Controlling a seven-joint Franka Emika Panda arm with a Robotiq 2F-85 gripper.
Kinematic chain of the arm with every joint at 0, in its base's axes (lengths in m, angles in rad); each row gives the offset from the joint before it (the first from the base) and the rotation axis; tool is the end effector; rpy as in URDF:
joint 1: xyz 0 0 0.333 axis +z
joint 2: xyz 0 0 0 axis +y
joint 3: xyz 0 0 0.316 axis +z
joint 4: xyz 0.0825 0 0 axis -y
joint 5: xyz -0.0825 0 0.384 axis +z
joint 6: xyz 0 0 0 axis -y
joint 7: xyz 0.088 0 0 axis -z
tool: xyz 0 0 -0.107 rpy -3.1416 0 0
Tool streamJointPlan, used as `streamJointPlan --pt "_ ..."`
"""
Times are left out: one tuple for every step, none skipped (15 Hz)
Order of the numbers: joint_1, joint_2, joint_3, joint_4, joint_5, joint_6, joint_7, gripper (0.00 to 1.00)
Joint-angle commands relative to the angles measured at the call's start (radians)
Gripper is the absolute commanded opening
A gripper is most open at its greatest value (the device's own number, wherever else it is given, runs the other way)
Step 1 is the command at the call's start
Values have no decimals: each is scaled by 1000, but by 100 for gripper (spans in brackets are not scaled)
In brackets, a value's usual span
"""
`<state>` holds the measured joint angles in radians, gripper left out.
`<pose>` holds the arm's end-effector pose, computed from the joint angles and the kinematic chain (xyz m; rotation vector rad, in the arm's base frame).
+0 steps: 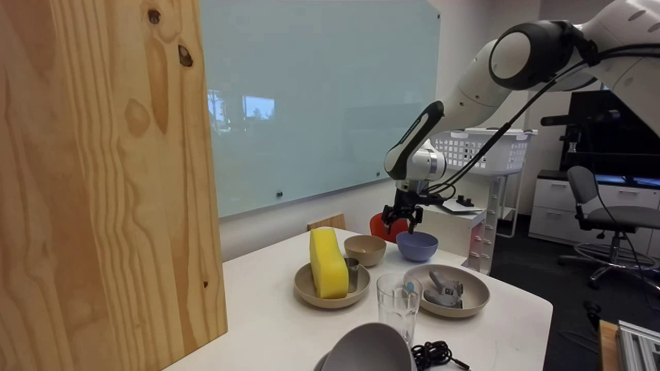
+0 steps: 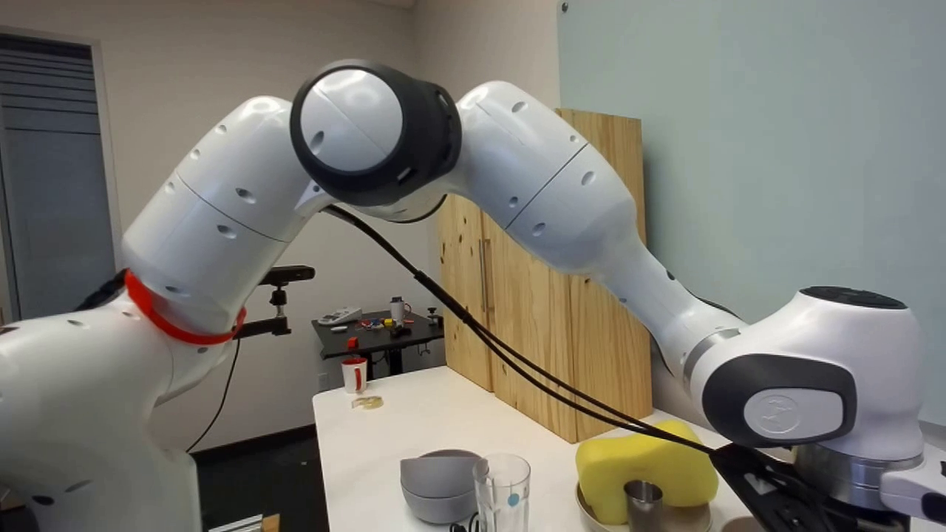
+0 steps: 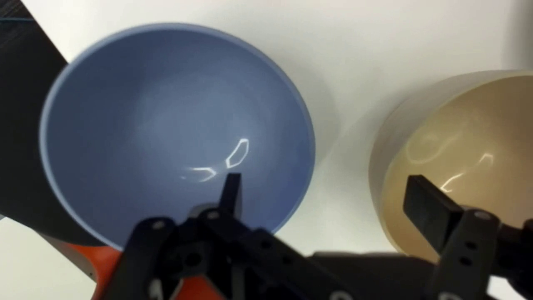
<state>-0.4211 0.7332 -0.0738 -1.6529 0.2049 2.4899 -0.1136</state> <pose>0.6140 -0.3254 0.1934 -2.9848 0.7878 -0.1979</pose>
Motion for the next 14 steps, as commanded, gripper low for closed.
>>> streamJointPlan --pt "-14 76 18 96 4 -61 -64 99" --pt "-17 87 19 107 7 -69 -69 100" --pt "-19 94 20 116 8 -77 -75 100" --pt "-19 102 18 126 6 -88 -78 100" --pt "-20 109 17 135 7 -95 -80 100" --pt "-21 116 16 145 6 -105 -81 100" --pt "-27 121 20 151 12 -109 -87 75" --pt "-30 128 20 159 14 -113 -86 74" --pt "-31 135 18 167 13 -121 -84 66" --pt "-34 142 18 176 14 -127 -85 58" --pt "-38 148 19 184 17 -134 -85 49" --pt "-41 154 20 194 18 -141 -85 42" --pt "-44 160 21 203 18 -144 -85 35" --pt "-47 163 22 209 20 -141 -85 27"
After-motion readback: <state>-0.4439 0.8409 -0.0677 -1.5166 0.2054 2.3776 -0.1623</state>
